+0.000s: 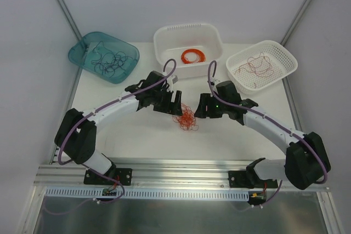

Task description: Untangle the cables

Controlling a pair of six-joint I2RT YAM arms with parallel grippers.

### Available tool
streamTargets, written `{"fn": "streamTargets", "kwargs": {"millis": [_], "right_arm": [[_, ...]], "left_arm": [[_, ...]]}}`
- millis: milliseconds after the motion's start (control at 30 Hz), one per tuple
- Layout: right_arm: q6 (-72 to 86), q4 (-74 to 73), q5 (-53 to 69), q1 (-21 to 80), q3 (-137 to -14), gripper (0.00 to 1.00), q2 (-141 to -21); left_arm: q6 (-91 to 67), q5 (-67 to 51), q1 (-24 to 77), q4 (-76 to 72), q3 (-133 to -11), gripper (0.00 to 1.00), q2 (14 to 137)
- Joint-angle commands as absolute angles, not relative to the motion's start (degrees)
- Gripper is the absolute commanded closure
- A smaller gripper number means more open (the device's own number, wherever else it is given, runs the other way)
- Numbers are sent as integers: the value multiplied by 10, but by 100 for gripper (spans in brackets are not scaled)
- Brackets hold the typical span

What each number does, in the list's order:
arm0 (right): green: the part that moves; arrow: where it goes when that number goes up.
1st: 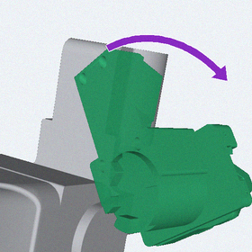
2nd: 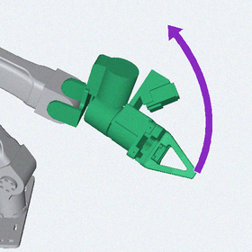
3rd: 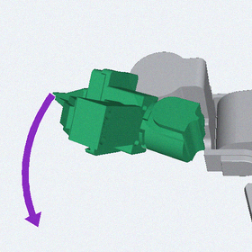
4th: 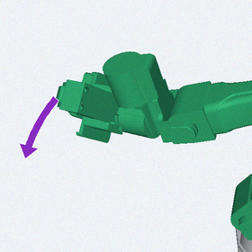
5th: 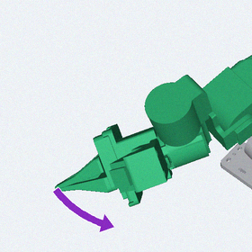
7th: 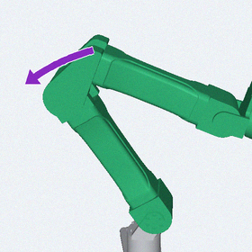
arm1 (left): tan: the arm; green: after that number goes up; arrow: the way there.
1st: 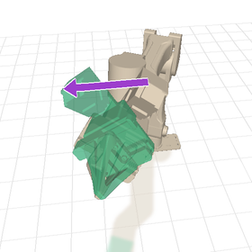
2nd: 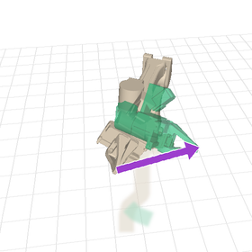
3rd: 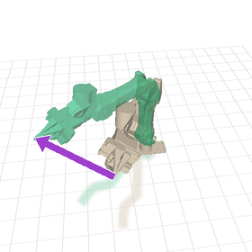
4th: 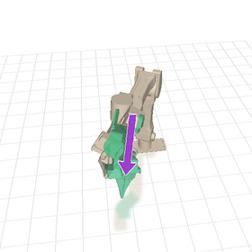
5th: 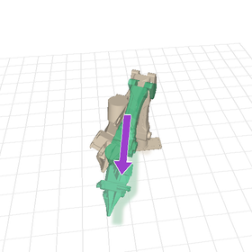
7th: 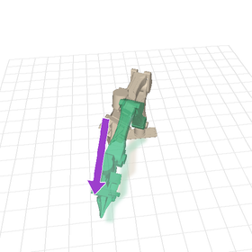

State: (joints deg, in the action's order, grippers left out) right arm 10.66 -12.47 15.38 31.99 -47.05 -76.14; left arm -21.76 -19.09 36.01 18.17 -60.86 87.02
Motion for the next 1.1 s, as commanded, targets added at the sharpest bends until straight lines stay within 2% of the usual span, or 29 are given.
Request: {"fn": "streamTargets", "kwargs": {"millis": [0,200,300,567,833,1033,1067], "right_arm": [[85,-167,103,322,-507,38,-723],[95,-165,100,321,-520,29,-722],[112,-149,109,322,-512,28,-729],[135,-115,137,327,-492,28,-736],[142,-102,139,340,-491,28,-744],[150,-86,142,354,-491,28,-765],[150,-84,143,358,-490,28,-766]], "left_arm": [[-211,-171,381,161,-652,24,887],[-217,-127,397,160,-689,31,939],[-221,-122,396,161,-692,36,955],[-232,-67,396,160,-648,36,904],[-260,-67,396,158,-614,39,887],[-260,-73,396,155,-620,49,919],[-262,-74,396,154,-623,56,923]]}}
